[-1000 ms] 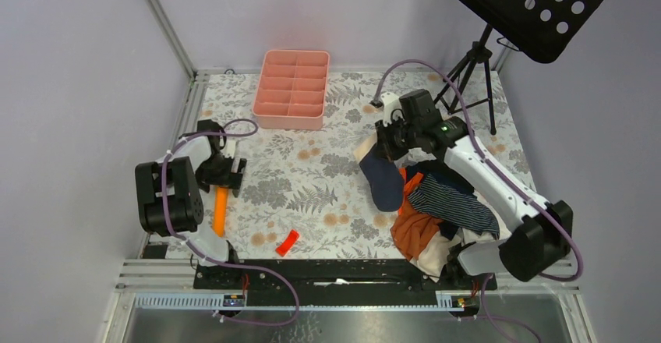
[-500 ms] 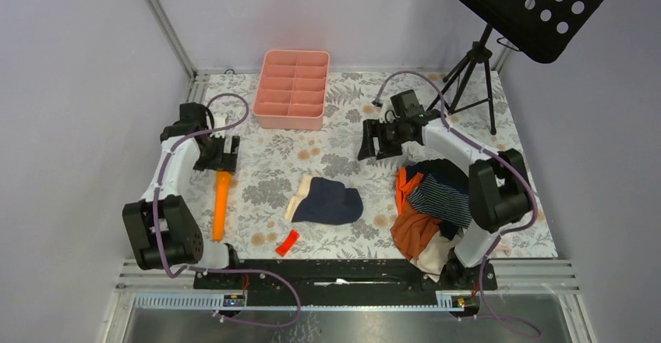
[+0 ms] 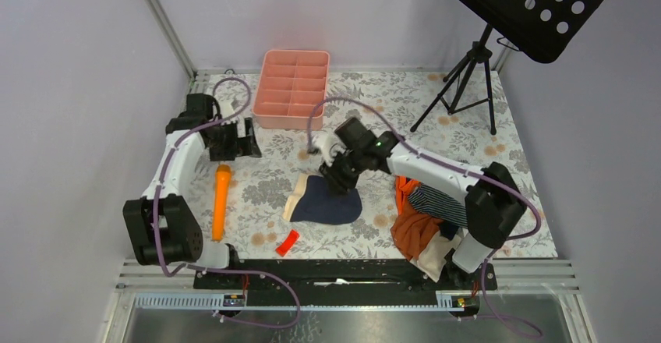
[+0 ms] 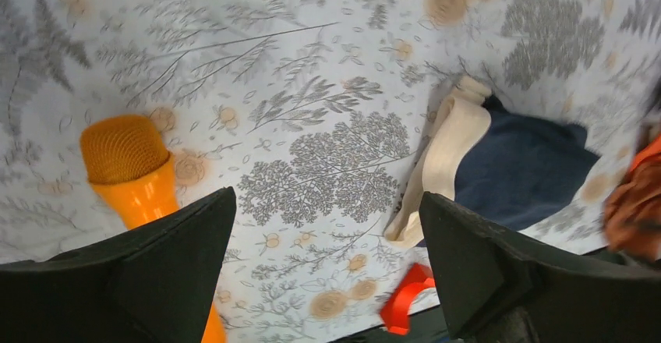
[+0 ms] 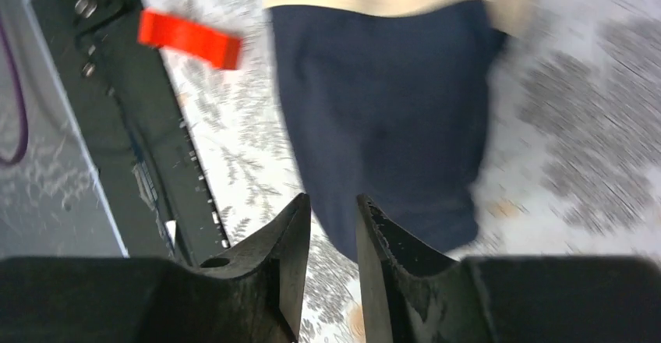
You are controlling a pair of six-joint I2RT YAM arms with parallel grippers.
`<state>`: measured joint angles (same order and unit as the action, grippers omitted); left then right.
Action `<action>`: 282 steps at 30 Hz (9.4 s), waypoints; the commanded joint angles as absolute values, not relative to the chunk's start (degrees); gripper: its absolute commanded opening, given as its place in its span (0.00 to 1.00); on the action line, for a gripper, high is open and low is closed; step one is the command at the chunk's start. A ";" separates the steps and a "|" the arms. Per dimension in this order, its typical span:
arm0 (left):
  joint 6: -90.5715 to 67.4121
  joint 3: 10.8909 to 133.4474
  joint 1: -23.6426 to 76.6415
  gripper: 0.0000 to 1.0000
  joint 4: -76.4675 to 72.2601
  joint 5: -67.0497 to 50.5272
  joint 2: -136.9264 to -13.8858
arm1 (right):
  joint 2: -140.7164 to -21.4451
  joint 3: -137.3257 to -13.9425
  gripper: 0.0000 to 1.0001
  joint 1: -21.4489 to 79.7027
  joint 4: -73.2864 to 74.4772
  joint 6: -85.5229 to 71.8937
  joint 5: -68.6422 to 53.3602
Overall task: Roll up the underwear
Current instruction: Flatten out the underwear at the center of the board.
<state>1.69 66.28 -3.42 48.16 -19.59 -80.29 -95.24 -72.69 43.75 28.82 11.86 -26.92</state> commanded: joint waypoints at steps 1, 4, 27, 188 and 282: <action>-9.49 65.85 -13.04 0.97 48.11 -24.42 -82.31 | -99.13 -73.96 0.34 51.14 29.09 24.17 -27.20; -8.26 65.56 -16.57 0.97 48.71 -24.03 -80.85 | -102.81 -74.11 0.38 55.40 25.71 26.36 -23.94; -7.24 60.87 -17.80 0.96 44.21 -25.84 -75.50 | -106.31 -91.25 0.00 61.36 29.03 26.12 -19.24; -6.21 76.94 27.47 0.36 28.56 -25.17 -115.66 | -102.11 -74.07 0.00 18.57 46.42 9.27 -20.56; -20.71 61.76 6.43 0.58 15.90 -27.61 -94.77 | -100.38 -66.72 0.07 21.34 23.31 -16.11 -26.37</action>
